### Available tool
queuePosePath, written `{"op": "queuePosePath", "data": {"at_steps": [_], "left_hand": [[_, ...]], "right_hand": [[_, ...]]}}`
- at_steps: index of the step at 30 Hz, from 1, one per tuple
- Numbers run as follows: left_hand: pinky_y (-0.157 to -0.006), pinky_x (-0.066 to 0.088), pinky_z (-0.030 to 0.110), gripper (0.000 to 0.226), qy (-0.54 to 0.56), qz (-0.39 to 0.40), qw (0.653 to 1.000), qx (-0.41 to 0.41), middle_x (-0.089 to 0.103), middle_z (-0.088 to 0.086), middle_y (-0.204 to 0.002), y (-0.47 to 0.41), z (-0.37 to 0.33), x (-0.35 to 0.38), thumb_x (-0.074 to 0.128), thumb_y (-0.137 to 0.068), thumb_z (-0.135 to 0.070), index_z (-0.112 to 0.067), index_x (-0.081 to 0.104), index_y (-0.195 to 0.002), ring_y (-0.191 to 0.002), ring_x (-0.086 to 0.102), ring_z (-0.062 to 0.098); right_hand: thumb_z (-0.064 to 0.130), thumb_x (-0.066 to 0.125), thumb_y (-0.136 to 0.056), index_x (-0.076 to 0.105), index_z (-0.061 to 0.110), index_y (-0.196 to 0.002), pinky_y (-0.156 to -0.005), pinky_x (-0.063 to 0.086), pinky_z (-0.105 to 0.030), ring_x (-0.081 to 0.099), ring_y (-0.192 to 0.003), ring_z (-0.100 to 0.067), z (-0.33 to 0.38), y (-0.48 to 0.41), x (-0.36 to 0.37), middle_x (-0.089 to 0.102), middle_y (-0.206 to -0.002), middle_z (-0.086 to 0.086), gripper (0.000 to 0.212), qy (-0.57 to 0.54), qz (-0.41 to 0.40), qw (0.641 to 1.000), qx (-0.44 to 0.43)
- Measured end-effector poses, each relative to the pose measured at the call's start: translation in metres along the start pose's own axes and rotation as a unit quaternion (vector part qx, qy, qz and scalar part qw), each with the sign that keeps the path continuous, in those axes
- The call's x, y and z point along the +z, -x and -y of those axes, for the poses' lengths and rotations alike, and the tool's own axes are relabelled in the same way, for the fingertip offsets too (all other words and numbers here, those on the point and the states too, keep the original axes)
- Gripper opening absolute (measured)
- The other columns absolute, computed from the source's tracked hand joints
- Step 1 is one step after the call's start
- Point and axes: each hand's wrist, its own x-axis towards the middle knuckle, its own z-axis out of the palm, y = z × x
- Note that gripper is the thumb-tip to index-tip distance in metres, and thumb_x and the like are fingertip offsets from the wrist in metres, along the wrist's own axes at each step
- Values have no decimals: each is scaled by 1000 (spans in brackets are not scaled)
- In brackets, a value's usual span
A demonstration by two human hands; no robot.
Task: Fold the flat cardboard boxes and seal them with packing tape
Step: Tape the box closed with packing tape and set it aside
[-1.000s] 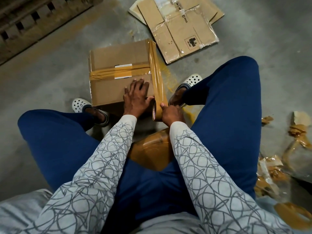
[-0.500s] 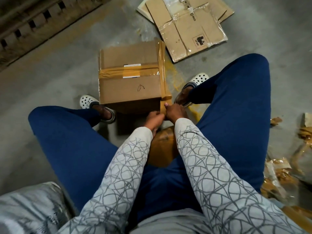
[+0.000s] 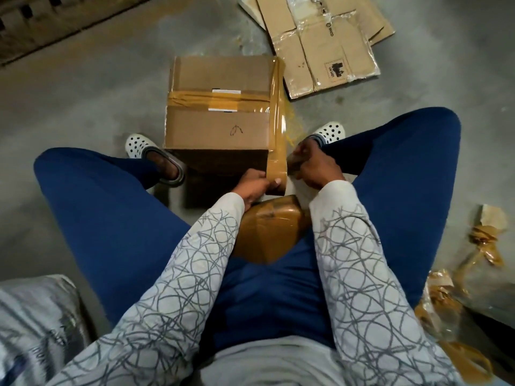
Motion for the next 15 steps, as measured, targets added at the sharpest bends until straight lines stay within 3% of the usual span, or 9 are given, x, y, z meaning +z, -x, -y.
{"op": "queuePosePath", "data": {"at_steps": [2,4,6,7,9,12,15], "left_hand": [[-102,47,40,25,-10,0,1000,2,72,5,-111,3,0,-1,69,-92,-19,-10,70,-115,-107,65,20],[-98,46,38,23,-17,2,1000,3,72,5,-110,5,-1,-3,68,-92,-18,-10,70,-113,-107,65,19],[-98,47,39,21,-26,7,1000,6,73,6,-108,6,-3,-2,69,-91,-19,-10,71,-110,-105,66,21],[-99,48,41,20,-31,3,999,6,73,6,-106,6,-2,-2,71,-90,-19,-10,72,-107,-103,67,21],[-101,50,45,21,-45,-6,999,4,74,5,-103,5,-1,-1,73,-88,-21,-10,74,-106,-101,68,21],[-102,49,45,23,-57,-7,998,4,74,4,-105,3,-2,1,73,-88,-22,-11,73,-108,-103,67,20],[-101,49,44,23,-63,-4,998,5,73,4,-105,1,-1,0,72,-89,-22,-11,73,-109,-104,66,20]], "right_hand": [[14,50,-99,26,24,-133,-94,52,-50,63,-104,-28,-3,-2,-14,62,-118,-9,42,-55,16,998,-23],[13,47,-103,20,15,-137,-72,61,-38,71,-90,-21,-2,-3,-22,66,-119,-14,43,-114,74,990,-32],[12,46,-105,30,7,-134,-42,49,-20,69,-62,-8,2,-6,-27,70,-111,-15,33,-121,129,984,-37],[13,48,-105,38,6,-126,-37,42,-17,65,-50,-7,5,-9,-28,71,-103,-15,24,-111,134,984,-44],[14,59,-100,51,8,-107,-38,40,-17,62,-49,-9,8,-17,-27,70,-91,-13,12,-103,104,988,-58],[19,78,-86,65,19,-83,-58,54,-24,68,-74,-15,3,-32,-22,72,-91,-6,14,-72,27,995,-65],[26,80,-84,73,22,-85,-81,60,-36,72,-88,-18,-5,-42,-14,76,-93,-3,8,-60,-13,995,-74]]}}
